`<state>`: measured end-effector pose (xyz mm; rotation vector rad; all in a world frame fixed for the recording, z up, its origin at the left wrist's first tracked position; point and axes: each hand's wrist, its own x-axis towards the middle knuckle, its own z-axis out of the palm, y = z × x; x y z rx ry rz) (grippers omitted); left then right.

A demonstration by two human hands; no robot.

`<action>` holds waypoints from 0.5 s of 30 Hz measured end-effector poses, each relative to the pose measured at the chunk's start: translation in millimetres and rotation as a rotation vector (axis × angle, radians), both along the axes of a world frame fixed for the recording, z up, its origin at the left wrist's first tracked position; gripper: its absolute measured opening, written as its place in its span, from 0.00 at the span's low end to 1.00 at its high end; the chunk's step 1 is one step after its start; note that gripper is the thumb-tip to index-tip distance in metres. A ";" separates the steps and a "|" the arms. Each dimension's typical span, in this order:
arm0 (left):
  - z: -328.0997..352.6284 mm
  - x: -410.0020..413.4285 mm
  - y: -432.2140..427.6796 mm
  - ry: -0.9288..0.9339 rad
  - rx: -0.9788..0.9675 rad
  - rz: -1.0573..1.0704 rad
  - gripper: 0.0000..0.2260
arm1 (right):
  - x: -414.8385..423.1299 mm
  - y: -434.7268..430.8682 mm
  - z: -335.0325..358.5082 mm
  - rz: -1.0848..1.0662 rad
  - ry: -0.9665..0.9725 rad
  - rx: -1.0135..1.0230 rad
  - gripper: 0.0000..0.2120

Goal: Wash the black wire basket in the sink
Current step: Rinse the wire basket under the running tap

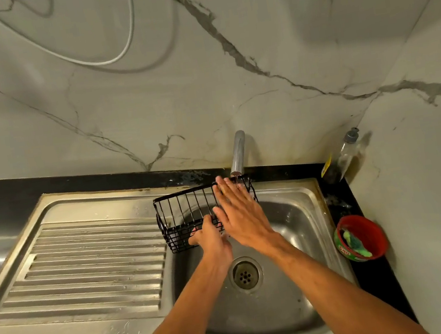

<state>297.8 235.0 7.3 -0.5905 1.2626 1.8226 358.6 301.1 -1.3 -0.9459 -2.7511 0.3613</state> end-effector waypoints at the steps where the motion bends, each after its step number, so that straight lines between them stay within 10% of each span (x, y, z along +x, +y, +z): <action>1: 2.2 -1.2 -0.8 0.018 -0.009 -0.013 0.17 | 0.6 2.6 -0.4 -0.022 0.017 0.003 0.28; 15: 0.2 -18.4 -15.0 -0.037 0.103 0.016 0.27 | 9.5 8.7 7.0 -0.179 0.394 -0.438 0.29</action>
